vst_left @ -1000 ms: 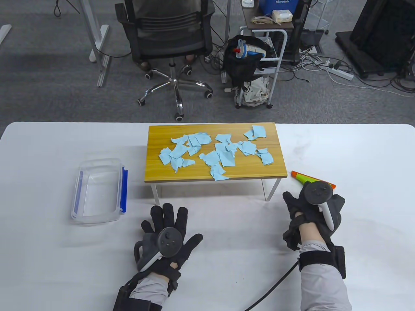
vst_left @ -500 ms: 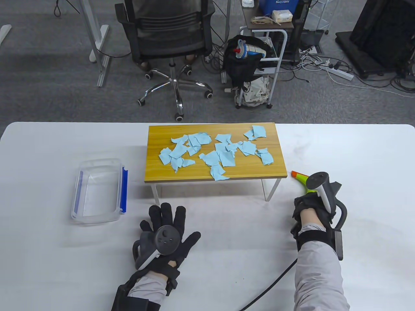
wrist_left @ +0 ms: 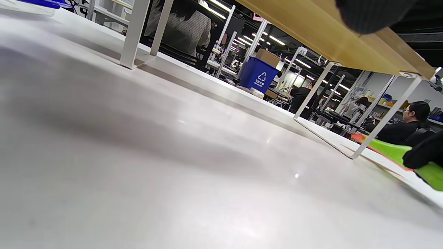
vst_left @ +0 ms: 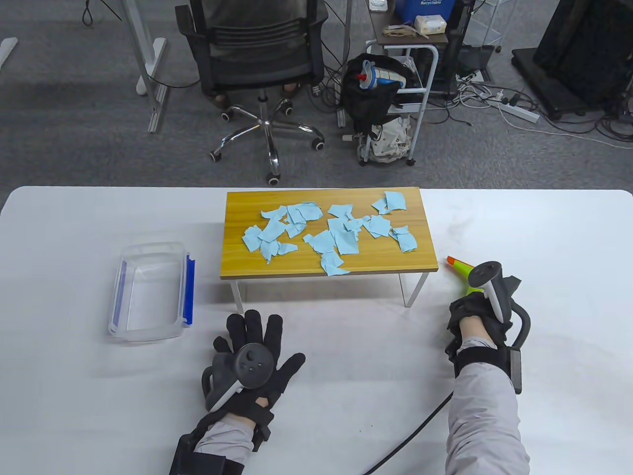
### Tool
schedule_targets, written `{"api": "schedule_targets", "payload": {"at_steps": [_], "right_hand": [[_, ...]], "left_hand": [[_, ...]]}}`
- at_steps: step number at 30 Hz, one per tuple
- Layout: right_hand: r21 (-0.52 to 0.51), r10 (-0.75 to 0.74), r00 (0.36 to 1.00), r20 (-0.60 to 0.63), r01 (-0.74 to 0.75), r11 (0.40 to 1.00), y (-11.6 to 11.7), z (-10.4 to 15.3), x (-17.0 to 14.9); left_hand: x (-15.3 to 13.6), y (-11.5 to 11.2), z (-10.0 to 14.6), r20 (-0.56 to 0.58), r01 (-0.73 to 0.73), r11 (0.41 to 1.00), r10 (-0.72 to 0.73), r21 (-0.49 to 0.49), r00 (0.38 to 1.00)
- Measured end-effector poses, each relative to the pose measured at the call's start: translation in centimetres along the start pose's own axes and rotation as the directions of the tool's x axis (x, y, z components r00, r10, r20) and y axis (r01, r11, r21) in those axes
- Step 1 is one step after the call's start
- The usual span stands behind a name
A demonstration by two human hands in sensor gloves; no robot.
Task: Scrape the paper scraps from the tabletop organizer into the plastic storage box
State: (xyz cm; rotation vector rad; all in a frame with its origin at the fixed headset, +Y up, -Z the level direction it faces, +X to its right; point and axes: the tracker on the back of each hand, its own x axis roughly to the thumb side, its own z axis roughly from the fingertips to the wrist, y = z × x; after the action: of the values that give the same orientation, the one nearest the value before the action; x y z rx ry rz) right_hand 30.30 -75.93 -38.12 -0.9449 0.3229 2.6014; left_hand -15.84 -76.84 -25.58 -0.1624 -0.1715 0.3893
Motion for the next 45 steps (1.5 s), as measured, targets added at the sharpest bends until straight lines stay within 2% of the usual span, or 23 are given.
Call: {"api": "schedule_targets", "payload": {"at_steps": [3, 6, 9, 11, 14, 18, 21, 24, 25, 30, 31, 39, 45], "right_hand": [[-0.063, -0.155, 0.983, 0.094, 0.161, 0.985, -2.8, 0.9, 0.4], [-0.112, -0.236, 0.948, 0.215, 0.264, 0.958, -6.4, 2.1, 1.5], [-0.117, -0.287, 0.897, 0.336, 0.343, 0.932, -10.1, 3.7, 3.4], [-0.13, -0.275, 0.855, 0.44, 0.363, 0.923, -13.0, 5.5, 5.5], [-0.168, -0.198, 0.801, 0.564, 0.346, 0.923, -15.8, 8.4, 9.0], [-0.197, -0.087, 0.706, 0.703, 0.311, 0.93, -17.4, 12.6, 14.2], [-0.238, 0.036, 0.629, 0.777, 0.24, 0.941, -17.1, 15.7, 18.2], [-0.354, 0.223, 0.544, 0.809, 0.147, 0.923, -15.9, 18.8, 22.5], [-0.364, 0.248, 0.528, 0.812, 0.127, 0.923, -15.5, 19.2, 23.3], [-0.438, 0.413, 0.386, 0.825, -0.027, 0.899, -11.9, 22.3, 28.7], [-0.472, 0.462, 0.359, 0.811, -0.065, 0.879, -10.8, 22.8, 29.8], [-0.554, 0.594, 0.154, 0.789, -0.237, 0.798, -5.1, 24.8, 33.6], [-0.563, 0.614, 0.117, 0.781, -0.295, 0.772, -2.9, 24.7, 34.2]], "left_hand": [[0.1, -0.1, 0.0, 0.004, 0.003, 1.0, -0.003, -0.004, 1.0], [0.1, -0.1, 0.1, 0.005, 0.007, 1.0, -0.007, 0.001, 1.0], [0.1, -0.1, 0.1, 0.003, 0.009, 1.0, -0.009, 0.004, 1.0], [0.0, -0.1, 0.0, -0.001, 0.007, 1.0, -0.007, 0.005, 1.0], [0.0, 0.0, 0.1, -0.005, 0.007, 1.0, -0.007, 0.007, 1.0], [0.0, 0.0, 0.1, -0.007, 0.006, 1.0, -0.006, 0.012, 1.0], [0.0, 0.0, 0.0, -0.005, 0.001, 1.0, -0.001, 0.008, 1.0], [-0.1, 0.0, 0.0, -0.002, -0.009, 1.0, 0.009, 0.011, 1.0], [-0.1, 0.0, 0.0, -0.001, -0.01, 1.0, 0.01, 0.013, 1.0], [-0.2, 0.1, 0.0, 0.0, -0.02, 1.0, 0.02, 0.019, 1.0], [-0.2, 0.1, 0.0, 0.0, -0.022, 1.0, 0.022, 0.019, 1.0], [-0.3, 0.2, -0.1, 0.001, -0.034, 0.999, 0.034, 0.015, 0.999], [-0.3, 0.2, -0.1, -0.001, -0.04, 0.999, 0.04, 0.009, 0.999]]}}
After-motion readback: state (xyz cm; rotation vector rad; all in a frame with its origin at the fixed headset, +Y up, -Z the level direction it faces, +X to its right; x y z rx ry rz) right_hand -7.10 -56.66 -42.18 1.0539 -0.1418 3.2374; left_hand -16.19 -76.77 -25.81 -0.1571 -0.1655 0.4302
